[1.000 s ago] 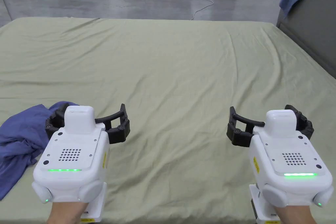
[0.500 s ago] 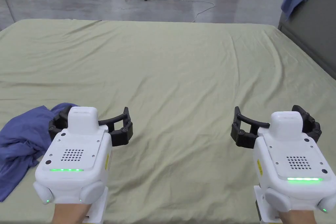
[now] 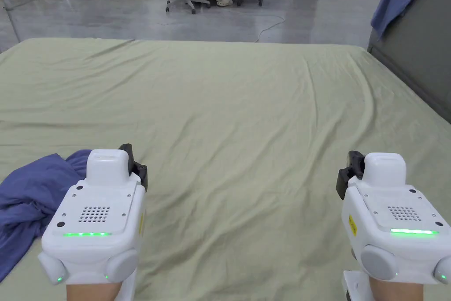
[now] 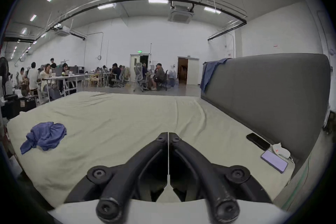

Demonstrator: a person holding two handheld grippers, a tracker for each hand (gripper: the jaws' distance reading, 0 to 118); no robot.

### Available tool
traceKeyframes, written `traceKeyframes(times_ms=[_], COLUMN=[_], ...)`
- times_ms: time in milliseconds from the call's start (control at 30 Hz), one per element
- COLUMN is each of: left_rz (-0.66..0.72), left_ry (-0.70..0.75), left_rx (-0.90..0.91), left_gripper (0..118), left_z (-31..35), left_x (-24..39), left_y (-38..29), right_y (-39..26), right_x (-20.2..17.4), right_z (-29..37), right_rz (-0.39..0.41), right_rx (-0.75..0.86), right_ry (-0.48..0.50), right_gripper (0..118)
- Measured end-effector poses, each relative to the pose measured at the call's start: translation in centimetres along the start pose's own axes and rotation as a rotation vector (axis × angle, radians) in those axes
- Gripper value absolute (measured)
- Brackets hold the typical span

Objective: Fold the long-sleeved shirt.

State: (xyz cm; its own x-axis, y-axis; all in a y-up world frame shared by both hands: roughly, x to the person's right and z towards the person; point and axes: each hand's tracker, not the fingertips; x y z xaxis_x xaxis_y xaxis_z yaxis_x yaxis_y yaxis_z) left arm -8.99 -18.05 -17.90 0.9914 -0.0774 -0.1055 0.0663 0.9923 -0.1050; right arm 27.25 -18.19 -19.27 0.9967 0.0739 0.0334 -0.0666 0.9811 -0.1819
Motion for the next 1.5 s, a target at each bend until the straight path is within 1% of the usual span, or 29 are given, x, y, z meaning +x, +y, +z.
traceKeyframes(times_ms=[67, 167, 200, 233, 300, 333, 433, 500, 600, 733, 800, 833, 867, 900, 933, 1000, 1067, 1100, 1200, 1233, 1367, 1400, 1433, 1467, 1500], left_rz=[-0.010, 0.079, 0.070, 0.060, 0.025, 0.034, 0.071, 0.050, 0.048, 0.052, 0.076, 0.083, 0.105, 0.134, 0.164, 0.192, 0.219, 0.235, 0.212, 0.201, 0.195, 0.213, 0.232, 0.246, 0.236], left_ry=[0.040, 0.094, 0.089, 0.104, 0.182, 0.202, 0.257, 0.312, 0.326, 0.356, 0.328, 0.323, 0.289, 0.255, 0.229, 0.199, 0.203, 0.184, 0.173, 0.173, 0.173, 0.173, 0.166, 0.186, 0.214], left_rx=[0.021, 0.011, 0.013, 0.014, 0.046, 0.026, 0.007, -0.008, -0.018, -0.037, -0.051, -0.068, -0.121, -0.194, -0.274, -0.277, -0.370, -0.409, -0.560, -0.594, -0.722, -0.739, -0.768, -0.790, -0.808], left_gripper=[0, 0, 0, 0, 0, 0, 0, 0, 0, 0, 0, 13, 45, 105, 118, 118, 118, 118, 118, 118, 115, 110, 98, 77, 45], left_z=[0.4, 0.6, 0.8, 1.1, 2.4, 3.1, 5.3, 7.0, 8.7, 9.2, 8.4, 7.4, 6.0, 4.0, 2.1, -1.8, -5.8, -8.1, -14.4, -14.9, -20.1, -21.1, -21.7, -22.4, -22.3], left_x=[-1.0, -4.2, -5.4, -6.7, -8.8, -10.1, -13.4, -15.4, -17.9, -19.8, -20.5, -20.8, -21.3, -21.8, -22.2, -23.1, -23.8, -25.0, -26.7, -25.5, -26.2, -26.4, -26.7, -27.0, -26.6], left_y=[1.1, 3.0, 3.3, 3.4, 3.2, 2.9, 1.7, 0.8, -0.1, -0.3, -0.5, -0.6, -0.9, -1.2, -1.7, -1.7, -2.1, -4.7, -7.1, -6.3, -8.7, -9.4, -10.0, -10.5, -10.5], right_y=[0.9, 2.8, 3.4, 3.9, 4.4, 4.6, 4.7, 4.8, 5.0, 5.4, 5.8, 6.0, 6.2, 6.4, 6.5, 6.6, 6.4, 6.3, 5.7, 5.4, 4.0, 3.7, 3.5, 3.2, 3.0], right_x=[-0.8, -3.2, -4.4, -5.8, -8.9, -10.9, -16.3, -20.1, -23.9, -27.0, -27.9, -28.3, -28.6, -28.9, -29.2, -29.7, -30.2, -30.4, -31.3, -31.5, -32.3, -32.5, -32.6, -32.7, -32.7], right_z=[0.1, 0.6, 0.5, 0.5, -0.1, -0.2, -0.5, -0.6, -0.6, -0.6, -0.7, -0.8, -0.9, -1.0, -0.9, -1.3, -1.6, -2.0, -3.1, -3.4, -5.1, -5.5, -5.8, -6.2, -6.5], right_rz=[0.015, 0.046, 0.041, 0.022, -0.010, -0.006, 0.001, 0.001, -0.025, -0.003, -0.007, -0.015, -0.023, -0.033, -0.039, -0.038, -0.030, -0.022, -0.005, 0.000, 0.023, 0.030, 0.035, 0.039, 0.042], right_rx=[0.008, 0.064, 0.079, 0.087, 0.086, 0.091, 0.096, 0.085, 0.069, 0.065, 0.036, 0.030, 0.022, 0.012, 0.007, 0.001, 0.004, -0.004, -0.027, -0.035, -0.069, -0.075, -0.080, -0.085, -0.093], right_ry=[-0.004, 0.056, 0.091, 0.133, 0.191, 0.205, 0.304, 0.367, 0.427, 0.455, 0.480, 0.486, 0.489, 0.499, 0.506, 0.529, 0.536, 0.553, 0.563, 0.570, 0.592, 0.594, 0.593, 0.594, 0.598], right_gripper=[0, 0, 0, 0, 0, 0, 0, 0, 0, 0, 0, 0, 0, 0, 0, 0, 0, 0, 0, 0, 0, 0, 0, 0, 0])
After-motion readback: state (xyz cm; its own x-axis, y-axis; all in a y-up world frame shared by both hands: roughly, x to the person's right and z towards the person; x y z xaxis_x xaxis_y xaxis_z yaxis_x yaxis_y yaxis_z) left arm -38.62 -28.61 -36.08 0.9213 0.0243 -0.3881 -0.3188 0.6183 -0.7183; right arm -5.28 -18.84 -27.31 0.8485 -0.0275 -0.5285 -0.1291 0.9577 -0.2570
